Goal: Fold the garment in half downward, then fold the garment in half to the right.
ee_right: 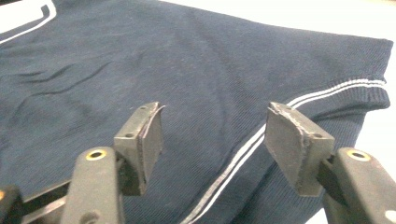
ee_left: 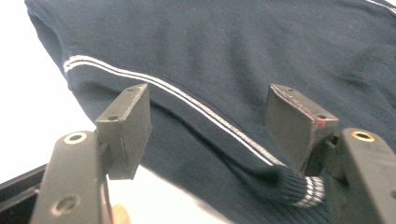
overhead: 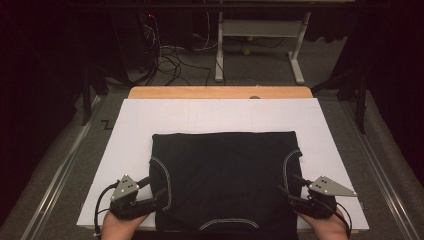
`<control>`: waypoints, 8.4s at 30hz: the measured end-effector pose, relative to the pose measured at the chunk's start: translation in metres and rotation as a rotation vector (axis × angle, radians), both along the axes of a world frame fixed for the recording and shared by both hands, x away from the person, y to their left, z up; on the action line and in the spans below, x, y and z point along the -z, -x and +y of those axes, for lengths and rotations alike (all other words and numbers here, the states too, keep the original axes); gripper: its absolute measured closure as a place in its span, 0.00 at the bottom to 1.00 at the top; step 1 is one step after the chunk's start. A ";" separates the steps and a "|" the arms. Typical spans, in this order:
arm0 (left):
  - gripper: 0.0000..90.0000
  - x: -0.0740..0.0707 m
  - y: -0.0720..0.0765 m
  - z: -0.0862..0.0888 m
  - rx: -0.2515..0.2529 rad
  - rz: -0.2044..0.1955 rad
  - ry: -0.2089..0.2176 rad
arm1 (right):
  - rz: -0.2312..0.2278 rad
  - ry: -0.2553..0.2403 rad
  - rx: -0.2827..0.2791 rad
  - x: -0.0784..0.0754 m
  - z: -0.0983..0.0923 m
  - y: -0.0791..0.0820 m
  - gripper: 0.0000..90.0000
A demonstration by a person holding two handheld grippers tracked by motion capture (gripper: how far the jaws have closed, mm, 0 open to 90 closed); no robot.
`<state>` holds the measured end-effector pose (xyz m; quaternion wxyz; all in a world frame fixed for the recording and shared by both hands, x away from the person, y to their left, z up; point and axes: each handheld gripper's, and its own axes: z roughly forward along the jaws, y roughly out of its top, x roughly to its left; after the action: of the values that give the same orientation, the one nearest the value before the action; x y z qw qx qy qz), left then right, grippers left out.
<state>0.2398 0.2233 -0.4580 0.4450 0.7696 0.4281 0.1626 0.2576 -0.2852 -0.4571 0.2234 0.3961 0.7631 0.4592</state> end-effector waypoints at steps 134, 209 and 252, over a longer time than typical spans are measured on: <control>0.67 0.024 -0.189 0.010 -0.182 0.234 0.023 | 0.123 0.119 -0.484 0.008 0.269 0.002 0.07; 0.81 0.016 -0.168 0.002 -0.238 0.185 0.075 | 0.041 0.178 -0.594 -0.006 0.285 0.010 0.87; 0.81 -0.018 -0.145 0.072 -0.339 0.131 0.096 | -0.033 0.131 -0.665 -0.033 0.337 0.015 0.87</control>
<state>0.3845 0.2949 -0.4398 0.4185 0.6732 0.5872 0.1641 0.2424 0.0515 -0.4246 0.0988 0.1028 0.8746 0.4635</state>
